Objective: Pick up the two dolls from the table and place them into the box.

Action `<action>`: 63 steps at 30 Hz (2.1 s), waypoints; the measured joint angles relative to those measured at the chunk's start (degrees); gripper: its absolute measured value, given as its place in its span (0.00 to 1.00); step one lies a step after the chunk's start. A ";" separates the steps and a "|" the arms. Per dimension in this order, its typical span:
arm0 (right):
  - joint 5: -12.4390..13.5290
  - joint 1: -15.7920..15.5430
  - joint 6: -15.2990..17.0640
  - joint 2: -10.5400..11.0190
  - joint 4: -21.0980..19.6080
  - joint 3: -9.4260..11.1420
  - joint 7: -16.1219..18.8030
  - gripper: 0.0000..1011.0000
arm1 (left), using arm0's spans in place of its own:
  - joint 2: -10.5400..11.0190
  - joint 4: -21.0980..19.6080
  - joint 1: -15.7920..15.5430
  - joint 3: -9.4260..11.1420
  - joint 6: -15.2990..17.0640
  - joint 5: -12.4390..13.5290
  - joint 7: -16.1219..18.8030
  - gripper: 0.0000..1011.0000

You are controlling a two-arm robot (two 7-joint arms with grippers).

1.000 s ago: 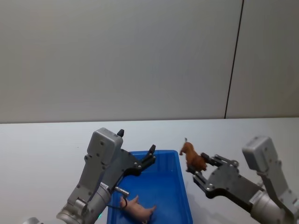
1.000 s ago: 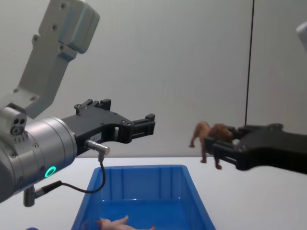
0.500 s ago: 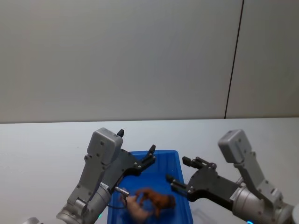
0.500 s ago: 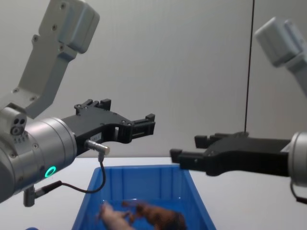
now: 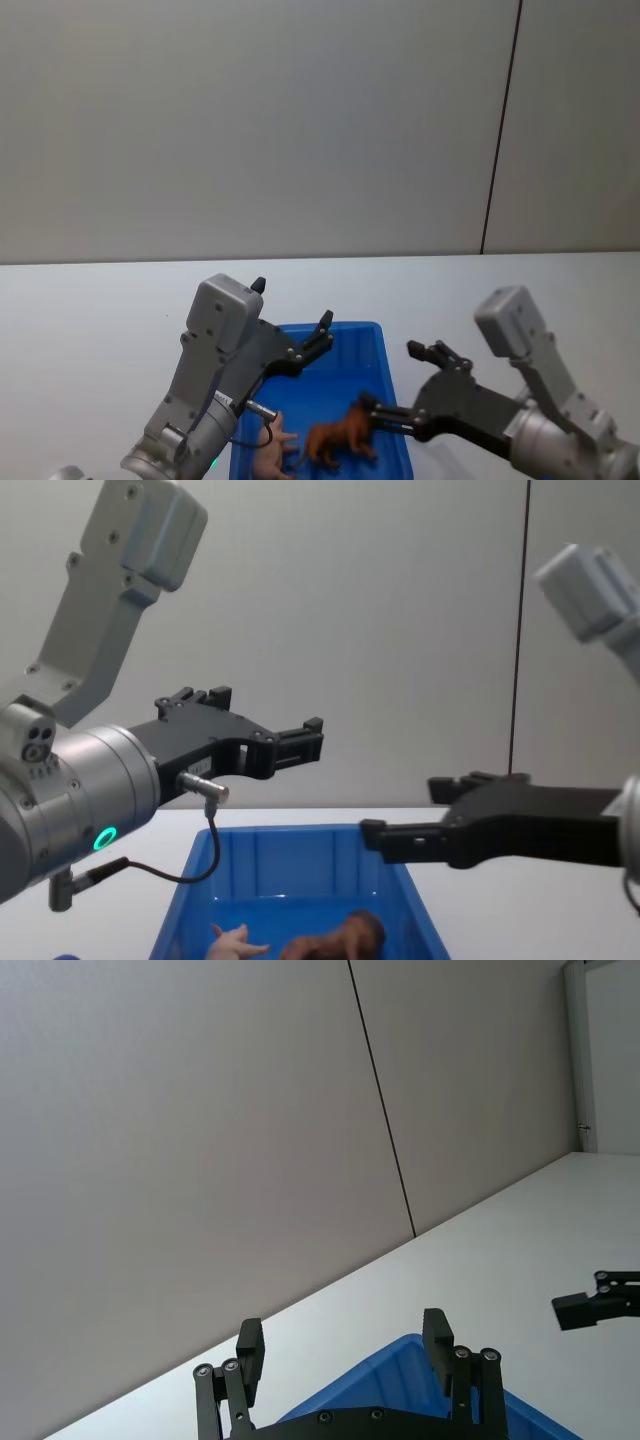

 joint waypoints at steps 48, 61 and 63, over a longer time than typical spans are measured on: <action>5.83 -7.24 -4.17 8.57 -4.53 4.42 -2.95 0.99 | 11.92 -10.78 13.18 -3.33 5.34 -5.49 9.78 0.99; 5.93 -7.35 -4.24 8.71 -4.59 4.51 -3.03 0.99 | 15.50 -10.97 18.90 -4.18 4.78 -10.20 11.51 0.99; 5.94 -7.36 -4.25 8.72 -4.60 4.52 -3.03 0.99 | 15.50 -10.58 19.09 -4.20 4.63 -10.43 11.39 0.99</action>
